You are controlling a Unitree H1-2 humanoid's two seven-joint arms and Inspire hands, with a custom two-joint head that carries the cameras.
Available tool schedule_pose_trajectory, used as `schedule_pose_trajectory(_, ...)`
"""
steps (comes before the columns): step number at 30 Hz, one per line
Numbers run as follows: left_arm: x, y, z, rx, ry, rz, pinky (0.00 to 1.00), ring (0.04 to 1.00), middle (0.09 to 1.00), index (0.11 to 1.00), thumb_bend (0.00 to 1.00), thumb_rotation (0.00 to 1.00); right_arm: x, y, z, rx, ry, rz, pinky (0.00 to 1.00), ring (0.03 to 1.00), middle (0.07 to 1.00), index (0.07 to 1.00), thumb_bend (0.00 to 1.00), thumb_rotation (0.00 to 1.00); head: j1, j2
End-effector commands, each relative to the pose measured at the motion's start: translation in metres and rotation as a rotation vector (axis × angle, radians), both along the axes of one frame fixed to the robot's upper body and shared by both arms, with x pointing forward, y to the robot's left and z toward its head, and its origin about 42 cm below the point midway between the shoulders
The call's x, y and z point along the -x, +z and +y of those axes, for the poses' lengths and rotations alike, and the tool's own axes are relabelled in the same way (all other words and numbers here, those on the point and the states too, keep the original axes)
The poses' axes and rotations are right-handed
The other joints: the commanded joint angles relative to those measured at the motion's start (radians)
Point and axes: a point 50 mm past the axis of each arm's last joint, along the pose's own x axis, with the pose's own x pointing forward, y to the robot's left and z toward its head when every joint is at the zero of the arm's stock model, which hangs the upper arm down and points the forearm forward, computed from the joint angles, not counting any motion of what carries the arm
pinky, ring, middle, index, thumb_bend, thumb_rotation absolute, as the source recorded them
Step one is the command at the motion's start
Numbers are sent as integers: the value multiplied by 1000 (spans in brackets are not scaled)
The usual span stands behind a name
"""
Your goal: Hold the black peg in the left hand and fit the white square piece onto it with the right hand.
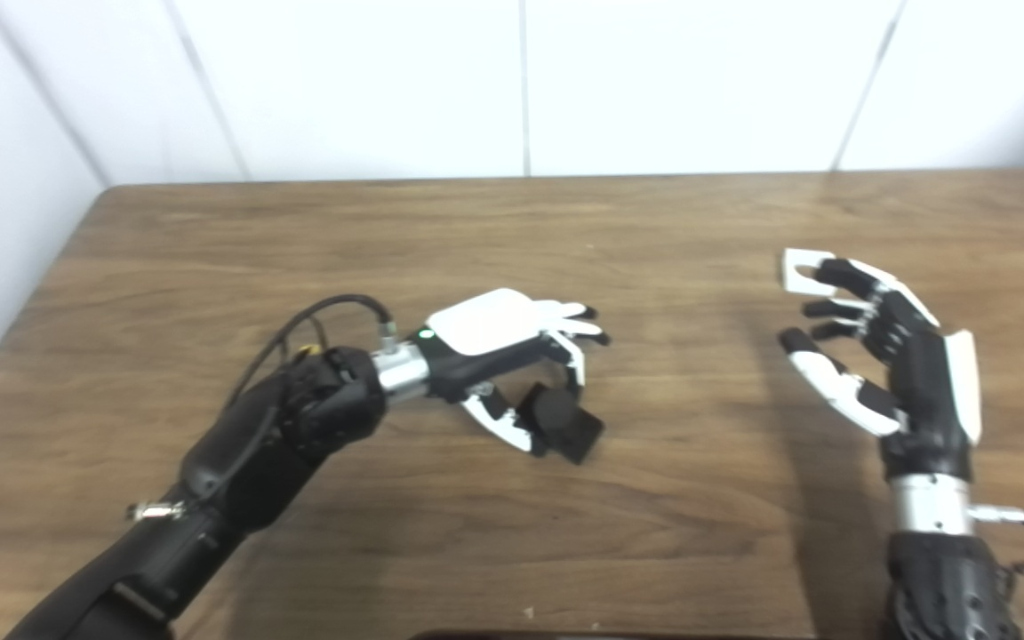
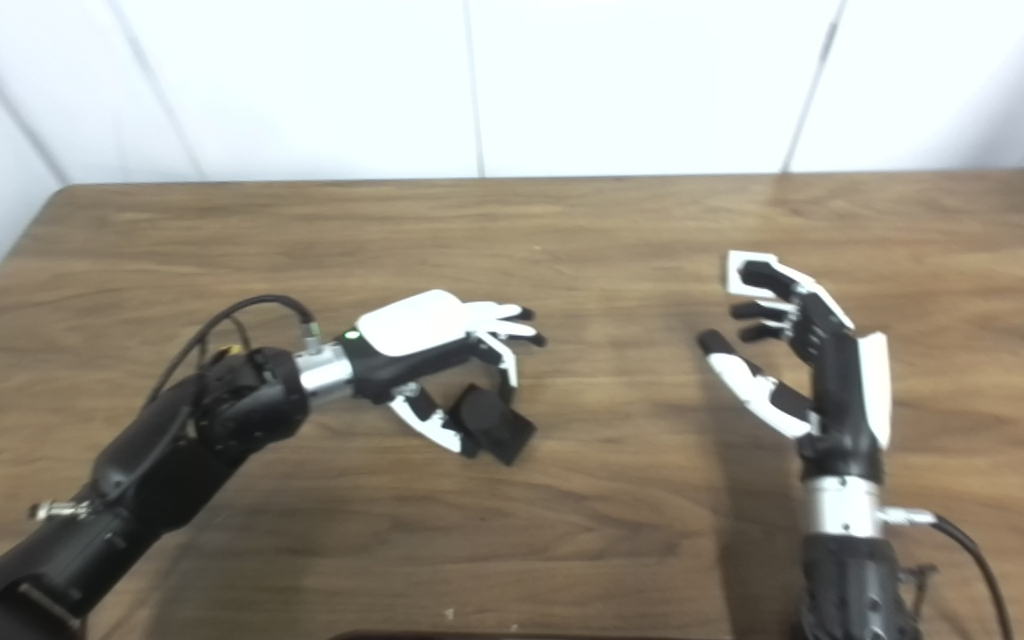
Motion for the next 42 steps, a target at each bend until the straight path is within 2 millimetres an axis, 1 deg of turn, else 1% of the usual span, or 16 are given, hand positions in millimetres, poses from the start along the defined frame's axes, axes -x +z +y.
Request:
schedule_pose_trajectory(1,8,-37,30,-223,36,134,961,991,924,493,520,79,0,13,13,-18,-8,-67,554,634,744,726,515,292,-6,-1)
schedule_pose_trajectory(2,7,-37,32,-231,38,141,951,985,921,493,521,78,0,13,15,-12,-8,-72,553,633,744,727,518,311,-20,-4)
schedule_pose_trajectory(6,6,-38,37,-264,45,156,953,982,920,494,520,80,-3,15,16,10,-12,-89,536,633,738,726,521,315,-48,-11)
schedule_pose_trajectory(8,6,-38,39,-274,44,159,948,982,918,570,801,187,-5,18,14,10,-13,-93,541,643,739,730,521,320,-62,-16)
schedule_pose_trajectory(9,6,-39,40,-277,43,159,947,984,919,589,866,212,-5,19,14,8,-12,-94,544,648,741,732,519,318,-69,-20)
schedule_pose_trajectory(11,7,-38,42,-288,41,160,947,986,921,607,916,228,-11,27,8,36,-19,-104,548,661,743,735,531,315,-89,-27)
schedule_pose_trajectory(13,8,-38,44,-292,39,162,946,987,922,611,926,215,-23,39,-5,135,-33,-122,548,671,745,733,536,287,-113,-34)
schedule_pose_trajectory(15,9,-39,46,-295,35,161,944,986,922,614,929,207,-32,49,-14,213,-54,-134,531,654,738,723,555,280,-140,-41)
schedule_pose_trajectory(18,10,-38,49,-290,29,163,943,982,920,612,922,189,-54,76,-34,370,-92,-142,518,642,725,708,586,250,-182,-52)
schedule_pose_trajectory(20,11,-38,51,-289,25,157,936,973,915,610,917,185,-65,92,-44,466,-123,-131,530,664,734,699,609,261,-200,-58)
schedule_pose_trajectory(24,12,-40,54,-274,27,162,926,965,905,606,933,151,-89,122,-61,601,-161,-90,654,777,794,708,629,323,-214,-65)
schedule_pose_trajectory(25,12,-40,54,-272,28,166,923,963,902,603,938,133,-95,128,-65,627,-164,-81,650,784,804,705,629,307,-214,-65)
schedule_pose_trajectory(28,13,-41,54,-275,25,171,925,965,905,605,938,127,-112,138,-73,683,-164,-44,593,767,813,704,629,283,-206,-64)
schedule_pose_trajectory(31,13,-41,53,-291,16,165,932,968,911,611,927,146,-127,144,-80,742,-162,12,585,774,824,705,644,294,-199,-65)
schedule_pose_trajectory(37,15,-41,55,-285,16,159,929,966,907,605,931,138,-152,149,-86,858,-113,113,614,806,843,704,681,350,-197,-72)
schedule_pose_trajectory(42,16,-43,57,-283,24,163,925,963,908,604,920,138,-175,148,-86,931,-75,220,677,854,872,727,701,392,-198,-80)
